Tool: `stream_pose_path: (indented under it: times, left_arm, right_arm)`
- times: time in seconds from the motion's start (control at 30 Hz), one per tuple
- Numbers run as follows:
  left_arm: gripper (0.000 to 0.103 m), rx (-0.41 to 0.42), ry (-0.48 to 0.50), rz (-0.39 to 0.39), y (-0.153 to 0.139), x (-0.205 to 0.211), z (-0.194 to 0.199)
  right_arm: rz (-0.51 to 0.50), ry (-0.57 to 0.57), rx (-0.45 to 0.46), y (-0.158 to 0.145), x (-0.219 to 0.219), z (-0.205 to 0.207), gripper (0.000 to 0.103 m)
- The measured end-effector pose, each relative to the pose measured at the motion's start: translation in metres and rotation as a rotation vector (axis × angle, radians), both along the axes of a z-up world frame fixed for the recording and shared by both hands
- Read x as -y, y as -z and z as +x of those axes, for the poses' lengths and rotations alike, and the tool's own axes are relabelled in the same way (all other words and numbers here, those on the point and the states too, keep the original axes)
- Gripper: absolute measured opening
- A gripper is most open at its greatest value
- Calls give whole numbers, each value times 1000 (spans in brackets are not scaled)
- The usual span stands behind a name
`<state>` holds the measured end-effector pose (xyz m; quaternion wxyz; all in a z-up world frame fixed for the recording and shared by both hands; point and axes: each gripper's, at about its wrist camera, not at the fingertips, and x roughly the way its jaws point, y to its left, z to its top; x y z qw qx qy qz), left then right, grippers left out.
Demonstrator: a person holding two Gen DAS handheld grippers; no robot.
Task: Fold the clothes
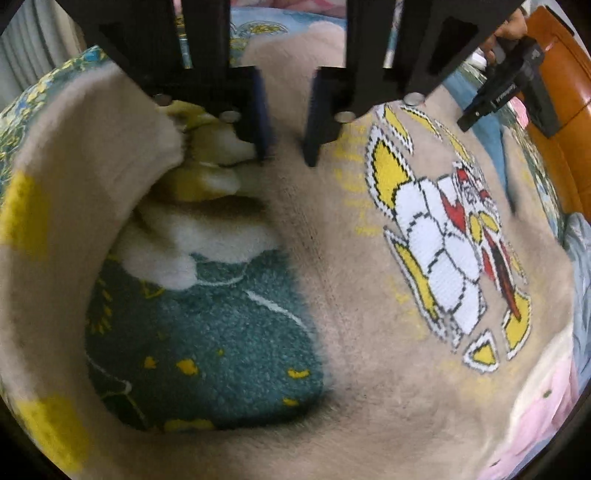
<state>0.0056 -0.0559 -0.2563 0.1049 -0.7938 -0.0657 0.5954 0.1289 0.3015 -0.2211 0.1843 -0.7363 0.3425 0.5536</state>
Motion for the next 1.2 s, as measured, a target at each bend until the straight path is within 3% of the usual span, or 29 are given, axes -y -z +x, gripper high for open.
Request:
stream_pose_path:
  times: [0.2,0.47,0.63,0.77,0.83,0.9,1.03,1.2]
  left_arm:
    - [11,-7,24,1,-17,0,13]
    - [11,24,86,-53,-16,7,53]
    - [13,6,58,-36,-32,-3,41]
    - [14,-90,-4,-3,-67,-7,24]
    - [15,-173,-43,6,-95,-8,12]
    - [17,-269,-87,11,-127,-7,1]
    - [31,-402,-162,11,-187,-10,-21]
    - [34,-473,-212,10,-227,-7,-1]
  right_arm:
    - [30,-78,-44,-27,14,6,11]
    - [39,-145,5,-36,38,53,11]
    - [41,-151,-92,-59,44,53,15]
    - [85,-138,-245,-100,21,71,17]
    - [147,-114,-306,-127,-16,53,33]
    - [232,-55,-348,-143,-39,67,50]
    - [217,14,-341,-123,-55,86,59]
    - [198,101,-332,-97,-75,109,61]
